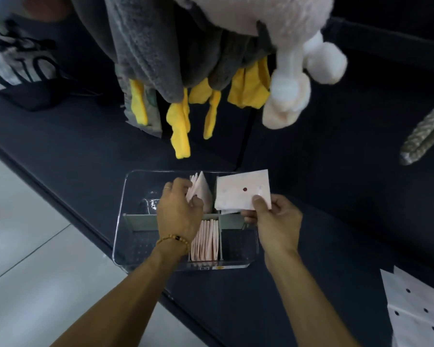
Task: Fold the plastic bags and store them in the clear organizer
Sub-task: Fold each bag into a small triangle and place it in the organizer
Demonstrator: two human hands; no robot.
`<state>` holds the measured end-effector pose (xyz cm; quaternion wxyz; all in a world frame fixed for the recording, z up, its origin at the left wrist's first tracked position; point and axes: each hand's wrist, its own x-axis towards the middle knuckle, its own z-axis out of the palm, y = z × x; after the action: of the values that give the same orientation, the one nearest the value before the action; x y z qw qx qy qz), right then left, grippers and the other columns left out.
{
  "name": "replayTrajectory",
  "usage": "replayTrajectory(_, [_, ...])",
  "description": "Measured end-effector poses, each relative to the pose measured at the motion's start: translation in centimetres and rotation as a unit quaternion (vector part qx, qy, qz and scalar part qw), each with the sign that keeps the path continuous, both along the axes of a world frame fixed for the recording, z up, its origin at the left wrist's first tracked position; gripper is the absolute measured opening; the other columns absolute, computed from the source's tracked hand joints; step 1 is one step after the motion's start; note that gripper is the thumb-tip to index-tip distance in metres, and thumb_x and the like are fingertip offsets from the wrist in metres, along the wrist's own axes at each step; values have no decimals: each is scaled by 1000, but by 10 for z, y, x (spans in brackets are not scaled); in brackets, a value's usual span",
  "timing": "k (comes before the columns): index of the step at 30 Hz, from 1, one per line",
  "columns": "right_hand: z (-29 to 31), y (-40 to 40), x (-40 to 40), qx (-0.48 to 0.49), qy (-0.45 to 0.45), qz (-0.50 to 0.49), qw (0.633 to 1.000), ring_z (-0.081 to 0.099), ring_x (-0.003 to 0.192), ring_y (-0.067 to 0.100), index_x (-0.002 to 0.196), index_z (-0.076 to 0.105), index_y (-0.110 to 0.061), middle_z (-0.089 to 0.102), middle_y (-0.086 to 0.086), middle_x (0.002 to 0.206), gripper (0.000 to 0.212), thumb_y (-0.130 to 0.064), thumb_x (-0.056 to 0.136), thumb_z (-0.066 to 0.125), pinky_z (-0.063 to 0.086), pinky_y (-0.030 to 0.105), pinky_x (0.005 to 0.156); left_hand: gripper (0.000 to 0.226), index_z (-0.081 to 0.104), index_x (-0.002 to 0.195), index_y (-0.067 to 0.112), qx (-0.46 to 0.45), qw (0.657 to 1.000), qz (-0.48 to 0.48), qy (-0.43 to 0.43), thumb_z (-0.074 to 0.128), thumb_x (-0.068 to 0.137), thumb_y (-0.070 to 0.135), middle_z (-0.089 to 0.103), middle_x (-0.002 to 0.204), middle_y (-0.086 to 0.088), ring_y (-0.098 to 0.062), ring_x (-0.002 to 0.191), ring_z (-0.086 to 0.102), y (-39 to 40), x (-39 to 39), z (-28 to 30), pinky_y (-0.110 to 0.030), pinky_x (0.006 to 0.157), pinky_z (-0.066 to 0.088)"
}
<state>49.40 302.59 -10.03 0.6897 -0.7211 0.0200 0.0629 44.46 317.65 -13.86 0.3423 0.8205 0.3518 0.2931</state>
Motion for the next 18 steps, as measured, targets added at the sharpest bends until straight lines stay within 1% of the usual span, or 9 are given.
replayTrajectory(2, [-1, 15, 2, -22, -6, 10, 1000, 71, 61, 13, 91, 64, -12, 72, -4, 69, 3, -10, 90, 62, 56, 21, 53, 23, 62, 96, 18, -18, 1000, 11, -11, 67, 76, 9, 59, 91, 2, -9, 76, 51, 7, -6, 1, -15, 66, 34])
replayTrajectory(4, [-2, 28, 4, -115, -82, -9, 990, 68, 61, 4, 86, 63, -12, 68, -4, 65, 3, -12, 90, 62, 56, 19, 54, 20, 65, 93, 19, -18, 1000, 10, -21, 67, 76, 9, 60, 84, 4, -9, 73, 53, 8, -9, 3, -17, 67, 39])
replayTrajectory(6, [-2, 39, 3, -227, -196, -14, 954, 60, 63, -7, 85, 60, -15, 61, -11, 70, 4, -15, 89, 61, 46, 6, 49, 20, 66, 91, 20, -13, 999, 10, -31, 67, 75, 8, 59, 81, 5, -10, 72, 55, 7, -10, 5, -22, 69, 44])
replayTrajectory(8, [-2, 51, 2, -293, -240, 62, 924, 58, 60, 0, 91, 63, -14, 63, -7, 76, 5, -17, 90, 60, 44, 9, 45, 20, 66, 90, 20, -11, 999, 7, -40, 68, 74, 8, 59, 80, 4, -9, 70, 55, 5, -11, 6, -21, 69, 46])
replayTrajectory(10, [-4, 61, 0, -330, -206, 188, 902, 60, 59, 5, 96, 66, -16, 64, -7, 75, 10, -22, 91, 60, 44, 13, 44, 20, 66, 91, 21, -19, 999, -3, -47, 69, 75, 10, 59, 83, 5, -5, 69, 55, 5, -12, 5, -12, 67, 43])
replayTrajectory(12, [-6, 66, -1, -320, -164, 252, 898, 59, 61, 1, 101, 67, -21, 63, -12, 74, 14, -28, 92, 59, 38, 8, 44, 17, 67, 93, 20, -21, 998, -19, -47, 69, 77, 13, 60, 86, 6, -3, 71, 57, 6, -15, 4, -7, 65, 41])
replayTrajectory(15, [-11, 64, -2, -262, -140, 207, 932, 61, 71, -9, 105, 64, -31, 68, -15, 88, 14, -30, 92, 58, 45, 5, 53, 13, 68, 92, 20, -23, 998, -36, -48, 68, 81, 15, 60, 88, 6, -3, 73, 59, 8, -20, 3, -14, 66, 48])
replayTrajectory(17, [-15, 66, 0, -306, -138, 213, 918, 65, 69, 3, 100, 70, -26, 70, -7, 88, 17, -25, 94, 54, 55, 21, 59, 15, 68, 96, 19, -19, 998, -45, -38, 67, 82, 15, 60, 88, 5, -5, 73, 58, 8, -21, 1, -13, 65, 47])
replayTrajectory(18, [-18, 67, 0, -340, -130, 223, 904, 65, 69, 8, 94, 71, -24, 70, -4, 86, 19, -23, 95, 53, 56, 27, 59, 17, 69, 99, 18, -20, 998, -53, -31, 66, 83, 15, 61, 88, 4, -6, 74, 58, 8, -20, 1, -11, 65, 45])
